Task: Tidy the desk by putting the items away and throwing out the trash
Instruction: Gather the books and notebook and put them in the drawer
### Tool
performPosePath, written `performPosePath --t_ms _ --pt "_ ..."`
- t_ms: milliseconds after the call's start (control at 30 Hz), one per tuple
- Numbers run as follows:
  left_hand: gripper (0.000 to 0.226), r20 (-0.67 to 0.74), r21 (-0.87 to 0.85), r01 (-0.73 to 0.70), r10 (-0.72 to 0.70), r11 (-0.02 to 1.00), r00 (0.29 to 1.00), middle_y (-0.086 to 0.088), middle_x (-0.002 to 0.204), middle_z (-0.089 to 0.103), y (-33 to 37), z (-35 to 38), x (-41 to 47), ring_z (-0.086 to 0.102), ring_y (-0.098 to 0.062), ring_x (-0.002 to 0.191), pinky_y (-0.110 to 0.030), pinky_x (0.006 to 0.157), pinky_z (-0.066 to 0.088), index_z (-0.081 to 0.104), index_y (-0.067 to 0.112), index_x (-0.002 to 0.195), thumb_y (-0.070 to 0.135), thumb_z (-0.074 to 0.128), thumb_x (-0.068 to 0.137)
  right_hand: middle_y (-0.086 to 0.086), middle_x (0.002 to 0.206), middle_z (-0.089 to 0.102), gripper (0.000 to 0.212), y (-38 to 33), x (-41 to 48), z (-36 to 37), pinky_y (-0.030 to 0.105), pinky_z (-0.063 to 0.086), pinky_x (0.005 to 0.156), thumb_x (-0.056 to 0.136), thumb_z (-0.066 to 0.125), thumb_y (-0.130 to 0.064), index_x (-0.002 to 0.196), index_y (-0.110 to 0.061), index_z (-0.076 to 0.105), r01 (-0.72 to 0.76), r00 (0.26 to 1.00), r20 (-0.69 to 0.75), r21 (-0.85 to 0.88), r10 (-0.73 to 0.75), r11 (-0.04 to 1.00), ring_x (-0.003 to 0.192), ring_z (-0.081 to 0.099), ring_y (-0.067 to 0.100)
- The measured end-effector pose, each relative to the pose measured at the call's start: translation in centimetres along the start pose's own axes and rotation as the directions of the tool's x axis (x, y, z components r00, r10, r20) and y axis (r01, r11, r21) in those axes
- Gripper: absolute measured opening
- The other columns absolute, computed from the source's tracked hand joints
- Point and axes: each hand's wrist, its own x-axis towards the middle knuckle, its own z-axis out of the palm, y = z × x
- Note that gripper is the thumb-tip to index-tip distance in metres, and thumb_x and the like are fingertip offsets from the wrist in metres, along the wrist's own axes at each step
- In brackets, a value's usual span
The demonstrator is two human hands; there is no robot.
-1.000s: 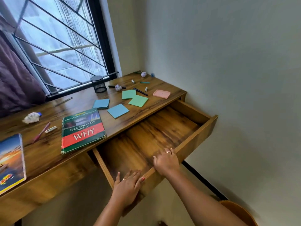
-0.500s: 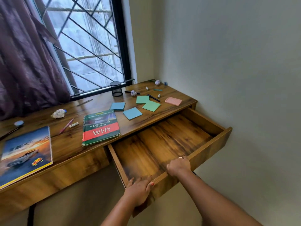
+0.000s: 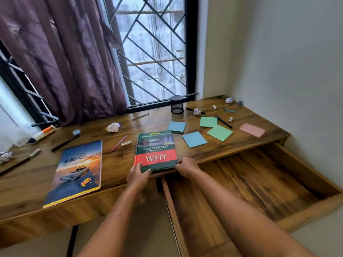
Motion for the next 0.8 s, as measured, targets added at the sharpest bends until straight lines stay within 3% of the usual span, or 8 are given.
performPosePath --t_ms 133,233,367,467,533,700,800 --pt "0.062 0.017 -0.137 0.175 -0.175 0.975 0.984 -0.016 0.144 0.039 -0.1 -0.7 4.9 0.042 -0.033 0.129 -0.039 0.104 0.037 0.028 0.017 0.146 0.032 0.055 0.093 0.015 0.123 0.06 0.034 -2.9 5.1 1.5 0.033 0.048 0.093 0.092 0.049 -0.022 0.122 -0.007 0.056 0.0 1.0 0.016 0.023 0.0 1.0 0.11 0.058 0.03" --pt "0.07 0.053 -0.111 0.256 -0.252 0.96 0.966 -0.015 0.142 0.044 -0.9 0.8 8.4 0.042 -0.034 0.129 -0.044 0.108 0.036 0.033 0.015 0.143 0.042 0.061 0.084 0.014 0.12 0.061 0.03 -3.7 8.1 2.7 0.033 0.049 0.087 0.091 0.051 -0.019 0.117 -0.007 0.058 0.015 1.0 0.021 0.011 -0.016 1.0 0.106 0.06 0.029" --pt "0.077 -0.046 -0.061 0.317 -0.32 0.946 0.946 -0.014 0.145 0.038 0.6 2.6 10.1 0.036 -0.034 0.133 -0.042 0.111 0.032 0.032 0.012 0.143 0.049 0.06 0.082 0.012 0.127 0.053 0.036 -4.1 10.4 3.7 0.034 0.048 0.092 0.088 0.057 -0.021 0.122 -0.008 0.054 -0.009 0.999 -0.04 0.016 0.009 1.0 0.112 0.054 0.027" --pt "0.067 -0.06 -0.197 0.407 -0.425 0.892 0.903 -0.014 0.127 0.057 2.2 3.1 10.3 0.054 -0.034 0.116 -0.041 0.099 0.046 0.055 0.015 0.123 0.054 0.06 0.068 0.011 0.141 0.036 0.058 -3.1 10.8 4.2 0.038 0.037 0.104 0.089 0.056 -0.03 0.14 -0.01 0.036 -0.051 0.99 -0.135 -0.118 0.035 0.992 0.128 0.037 0.03" --pt "0.06 -0.044 -0.286 0.437 -0.467 0.853 0.883 -0.011 0.11 0.066 2.2 3.7 10.7 0.062 -0.031 0.1 -0.037 0.09 0.052 0.063 0.016 0.106 0.054 0.06 0.06 0.012 0.144 0.035 0.065 -2.2 10.9 4.1 0.04 0.033 0.106 0.089 0.058 -0.035 0.143 -0.012 0.03 -0.067 0.988 -0.144 -0.126 0.048 0.99 0.131 0.035 0.031" --pt "0.034 -0.014 -0.462 0.437 -0.499 0.771 0.866 -0.008 0.086 0.07 2.9 4.7 8.3 0.068 -0.027 0.08 -0.04 0.078 0.058 0.063 0.014 0.084 0.043 0.064 0.066 0.009 0.135 0.043 0.071 -0.5 11.2 1.9 0.039 0.041 0.099 0.073 0.077 -0.042 0.131 -0.014 0.046 -0.047 0.998 -0.042 -0.107 0.042 0.993 0.124 0.042 0.03" --pt "0.051 0.057 -0.505 0.488 -0.537 0.712 0.842 -0.011 0.095 0.069 -0.6 6.8 9.5 0.068 -0.028 0.079 -0.038 0.07 0.059 0.065 0.011 0.092 0.041 0.066 0.051 0.008 0.134 0.041 0.069 1.1 10.2 1.0 0.039 0.043 0.101 0.068 0.082 -0.04 0.125 -0.017 0.05 -0.062 0.998 -0.004 -0.07 0.062 0.996 0.123 0.043 0.028"
